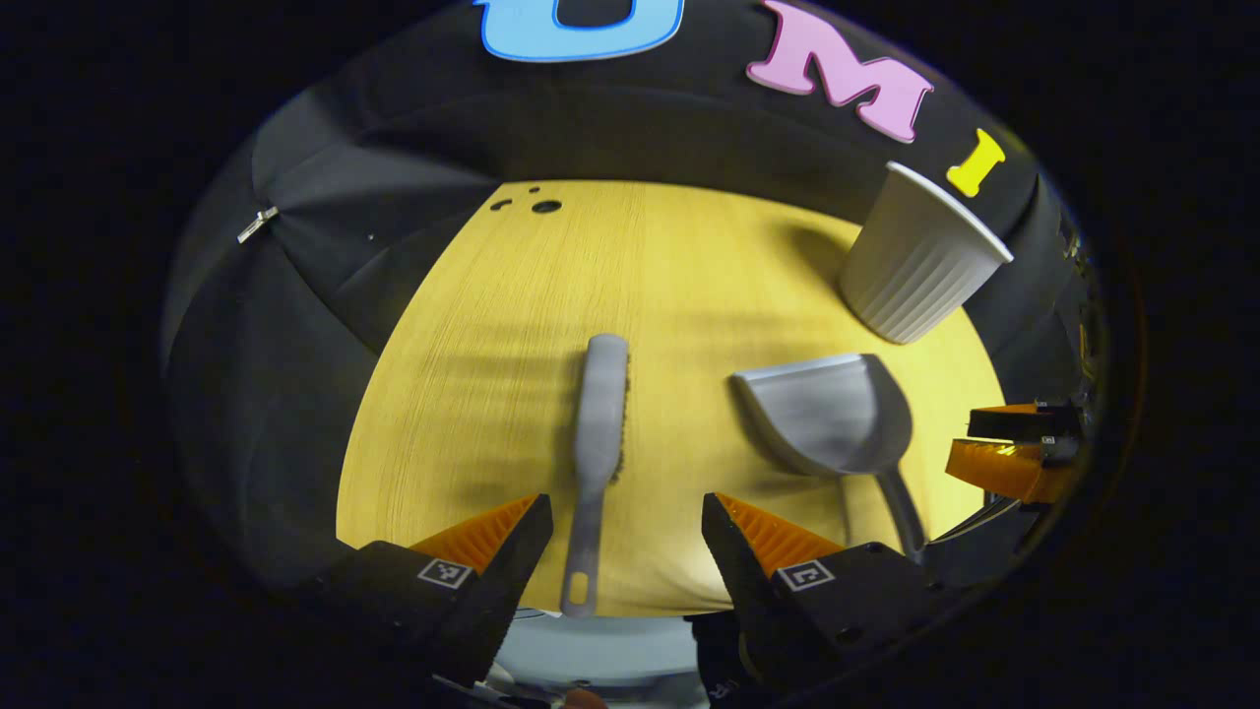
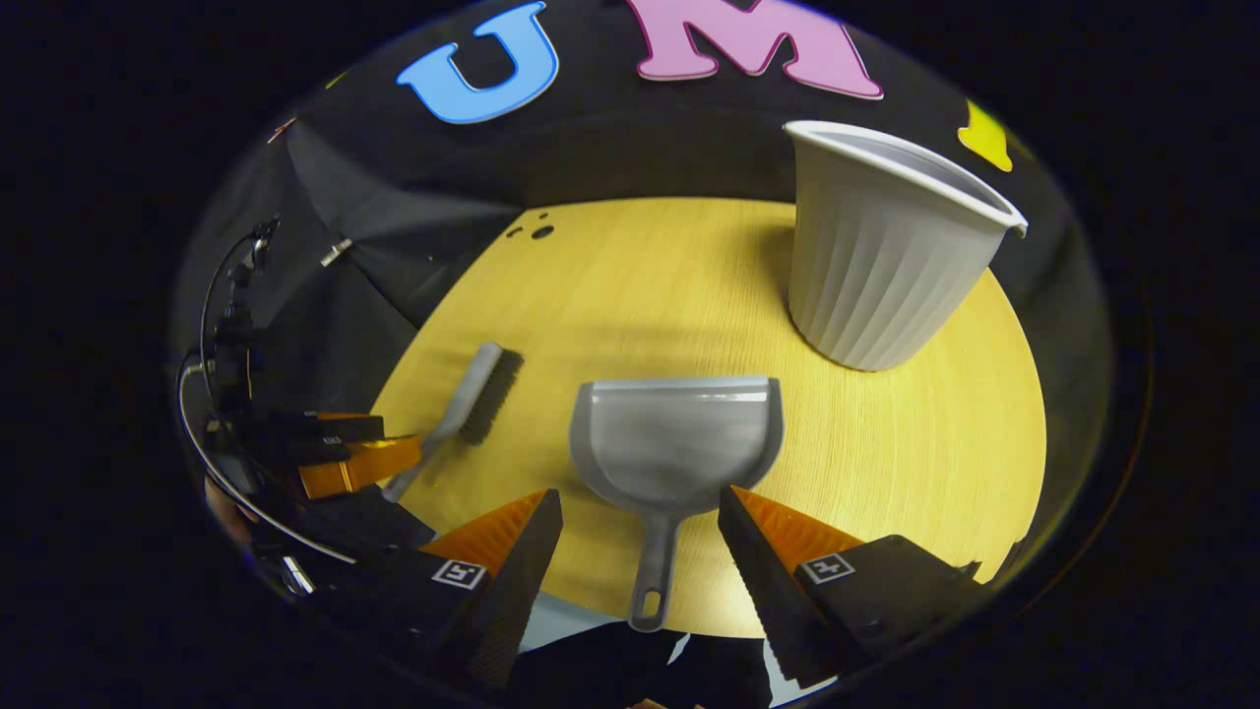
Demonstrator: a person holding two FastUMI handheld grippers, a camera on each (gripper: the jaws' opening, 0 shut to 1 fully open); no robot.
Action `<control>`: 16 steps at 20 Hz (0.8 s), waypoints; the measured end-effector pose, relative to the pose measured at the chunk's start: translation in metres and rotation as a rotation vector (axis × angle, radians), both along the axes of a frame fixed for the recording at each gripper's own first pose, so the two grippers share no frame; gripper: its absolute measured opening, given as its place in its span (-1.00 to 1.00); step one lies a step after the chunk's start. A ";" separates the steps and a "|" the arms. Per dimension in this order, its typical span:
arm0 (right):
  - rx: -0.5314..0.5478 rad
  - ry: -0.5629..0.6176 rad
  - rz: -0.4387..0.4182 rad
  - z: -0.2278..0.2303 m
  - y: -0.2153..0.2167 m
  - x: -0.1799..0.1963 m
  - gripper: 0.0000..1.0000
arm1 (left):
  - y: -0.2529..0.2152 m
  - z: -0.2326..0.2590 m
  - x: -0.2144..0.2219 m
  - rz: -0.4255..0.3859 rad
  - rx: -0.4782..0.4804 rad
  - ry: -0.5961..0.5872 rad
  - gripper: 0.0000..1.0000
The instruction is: Pick up the small broom and dustpan from the desktop, sweep the trash into the dustpan with the broom, and then empty the trash into the garbage bin.
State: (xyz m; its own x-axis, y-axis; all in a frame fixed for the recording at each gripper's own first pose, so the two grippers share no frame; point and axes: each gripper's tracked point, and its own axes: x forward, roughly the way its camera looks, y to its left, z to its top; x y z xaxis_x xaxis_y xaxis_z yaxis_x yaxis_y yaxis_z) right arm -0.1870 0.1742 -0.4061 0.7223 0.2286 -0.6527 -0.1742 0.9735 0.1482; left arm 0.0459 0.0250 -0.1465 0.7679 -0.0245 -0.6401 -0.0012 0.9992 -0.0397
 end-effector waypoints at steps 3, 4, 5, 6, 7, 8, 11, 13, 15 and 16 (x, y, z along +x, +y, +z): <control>0.020 -0.104 -0.018 0.034 -0.001 -0.001 0.98 | -0.009 0.033 -0.016 0.020 -0.016 -0.100 0.92; 0.005 -0.148 -0.023 0.046 -0.003 -0.003 0.97 | -0.010 0.043 -0.022 0.033 -0.022 -0.137 0.92; -0.025 -0.199 -0.032 0.057 -0.007 -0.003 0.98 | -0.011 0.054 -0.027 0.051 -0.031 -0.177 0.93; -0.057 -0.252 -0.039 0.068 -0.014 -0.002 0.98 | -0.012 0.066 -0.030 0.066 -0.042 -0.232 0.93; -0.079 -0.305 -0.045 0.079 -0.017 -0.003 0.97 | -0.012 0.080 -0.034 0.083 -0.051 -0.296 0.93; -0.088 -0.356 -0.045 0.090 -0.018 -0.004 0.97 | -0.012 0.093 -0.039 0.100 -0.055 -0.365 0.92; -0.077 -0.444 -0.058 0.111 -0.019 -0.013 0.97 | -0.006 0.133 -0.062 0.167 -0.025 -0.571 0.92; -0.049 -0.459 -0.058 0.114 -0.016 -0.018 0.98 | -0.007 0.149 -0.077 0.197 -0.004 -0.679 0.92; -0.051 -0.490 -0.052 0.119 -0.019 -0.022 0.97 | -0.014 0.155 -0.089 0.202 -0.010 -0.743 0.92; -0.068 -0.507 -0.051 0.118 -0.021 -0.023 0.97 | -0.015 0.159 -0.094 0.207 -0.013 -0.775 0.91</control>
State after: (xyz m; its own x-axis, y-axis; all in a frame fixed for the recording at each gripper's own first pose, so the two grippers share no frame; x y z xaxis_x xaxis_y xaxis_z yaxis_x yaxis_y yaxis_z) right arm -0.2101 0.1534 -0.2882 0.9609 0.1543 -0.2298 -0.1601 0.9871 -0.0070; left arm -0.0482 0.0103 0.0122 0.9836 0.1634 0.0762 -0.1539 0.9812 -0.1164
